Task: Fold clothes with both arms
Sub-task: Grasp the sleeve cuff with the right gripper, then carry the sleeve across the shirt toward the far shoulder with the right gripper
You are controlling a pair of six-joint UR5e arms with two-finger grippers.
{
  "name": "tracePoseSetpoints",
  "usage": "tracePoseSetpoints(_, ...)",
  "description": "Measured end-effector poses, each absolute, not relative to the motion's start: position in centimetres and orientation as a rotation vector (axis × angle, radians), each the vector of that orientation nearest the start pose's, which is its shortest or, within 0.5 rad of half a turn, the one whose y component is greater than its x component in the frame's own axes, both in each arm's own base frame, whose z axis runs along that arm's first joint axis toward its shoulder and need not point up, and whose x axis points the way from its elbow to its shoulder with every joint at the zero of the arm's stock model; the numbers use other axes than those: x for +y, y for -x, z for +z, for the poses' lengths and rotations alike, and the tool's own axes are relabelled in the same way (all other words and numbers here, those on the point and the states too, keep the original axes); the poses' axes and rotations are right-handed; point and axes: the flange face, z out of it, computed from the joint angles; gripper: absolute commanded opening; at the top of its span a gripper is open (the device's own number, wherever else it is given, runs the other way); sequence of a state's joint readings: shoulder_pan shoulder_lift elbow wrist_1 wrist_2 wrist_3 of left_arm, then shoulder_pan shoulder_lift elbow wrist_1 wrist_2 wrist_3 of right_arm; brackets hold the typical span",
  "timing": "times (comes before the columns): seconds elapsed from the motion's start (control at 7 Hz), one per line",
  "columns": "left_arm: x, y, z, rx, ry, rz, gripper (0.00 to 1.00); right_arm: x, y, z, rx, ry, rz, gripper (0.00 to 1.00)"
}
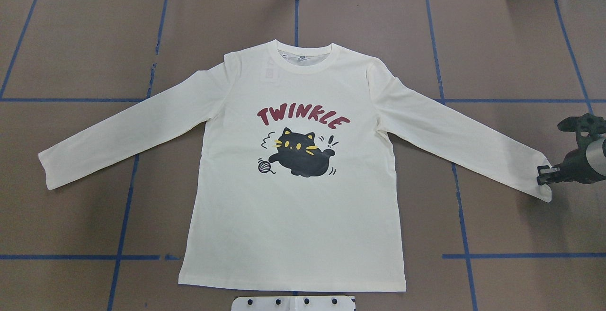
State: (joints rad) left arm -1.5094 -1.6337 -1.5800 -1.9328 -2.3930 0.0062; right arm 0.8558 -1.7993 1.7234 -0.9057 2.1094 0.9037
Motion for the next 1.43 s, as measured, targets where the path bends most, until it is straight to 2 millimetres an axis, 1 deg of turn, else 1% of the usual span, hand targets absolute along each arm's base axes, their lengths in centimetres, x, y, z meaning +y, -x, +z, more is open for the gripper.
tracePoseSetpoints(0.14, -54.0, 2.7, 57.7, 0.821, -0.388, 0.241, 1.00, -37.5, 21.6, 61.1, -0.790, -0.033, 0.018, 0.00)
tracePoseSetpoints(0.29, -54.0, 2.7, 57.7, 0.821, -0.388, 0.241, 1.00, -37.4, 21.5, 59.6, -0.811, -0.051, 0.012, 0.00)
tracePoseSetpoints(0.43, -54.1, 2.7, 57.7, 0.821, -0.388, 0.240, 1.00, -37.5, 21.4, 57.0, -0.856, -0.069, -0.003, 0.00)
tracePoseSetpoints(0.57, -54.1, 2.7, 57.7, 0.820, -0.389, 0.240, 1.00, -38.2, 21.5, 53.4, -0.932, -0.080, -0.024, 0.00)
tracePoseSetpoints(0.71, -54.1, 2.7, 57.7, 0.820, -0.388, 0.239, 1.00, -39.9, 22.0, 49.6, -1.012, -0.099, -0.037, 0.00)
tracePoseSetpoints(0.86, -54.2, 2.7, 57.8, 0.820, -0.387, 0.238, 1.00, -42.2, 23.1, 45.8, -1.079, -0.113, -0.019, 0.00)
tracePoseSetpoints(1.0, -54.2, 2.7, 58.0, 0.820, -0.385, 0.237, 1.00, -45.4, 25.1, 41.7, -1.141, -0.117, 0.029, 0.00)
tracePoseSetpoints(1.29, -54.2, 2.7, 58.2, 0.821, -0.386, 0.235, 1.00, -52.9, 30.1, 31.8, -1.253, -0.100, 0.146, 0.00)
tracePoseSetpoints(1.43, -54.2, 2.7, 58.3, 0.820, -0.385, 0.236, 1.00, -56.4, 32.8, 27.0, -1.289, -0.097, 0.173, 0.00)
